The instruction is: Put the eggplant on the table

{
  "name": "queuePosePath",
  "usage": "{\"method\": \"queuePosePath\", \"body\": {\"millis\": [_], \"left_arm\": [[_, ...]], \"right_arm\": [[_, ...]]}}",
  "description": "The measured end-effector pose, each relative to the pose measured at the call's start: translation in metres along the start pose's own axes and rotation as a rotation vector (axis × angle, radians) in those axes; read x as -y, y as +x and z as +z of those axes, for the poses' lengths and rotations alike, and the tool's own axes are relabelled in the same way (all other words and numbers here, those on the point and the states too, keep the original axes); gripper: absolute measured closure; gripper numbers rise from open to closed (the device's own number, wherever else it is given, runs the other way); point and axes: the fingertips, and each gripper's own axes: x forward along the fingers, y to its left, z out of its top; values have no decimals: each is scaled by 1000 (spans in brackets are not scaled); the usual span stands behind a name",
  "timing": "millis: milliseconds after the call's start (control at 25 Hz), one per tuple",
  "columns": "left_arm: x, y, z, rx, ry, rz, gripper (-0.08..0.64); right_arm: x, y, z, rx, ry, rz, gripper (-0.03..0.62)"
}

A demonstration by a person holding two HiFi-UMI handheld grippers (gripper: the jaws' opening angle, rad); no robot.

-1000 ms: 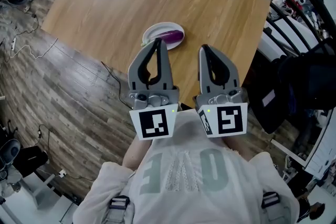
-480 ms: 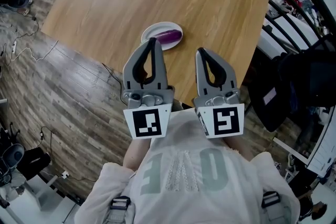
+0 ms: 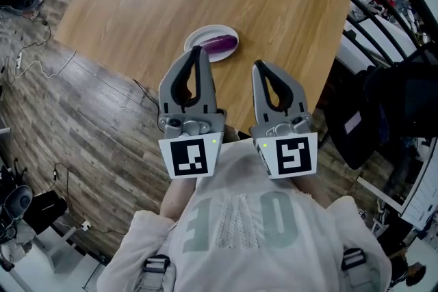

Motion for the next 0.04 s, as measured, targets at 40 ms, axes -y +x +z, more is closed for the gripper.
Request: {"method": "queuePosePath", "body": {"millis": [40], "left_arm": [[0, 0, 0, -1, -3, 0, 552]], "right_arm": [[0, 0, 0, 0, 4, 1, 574]]}}
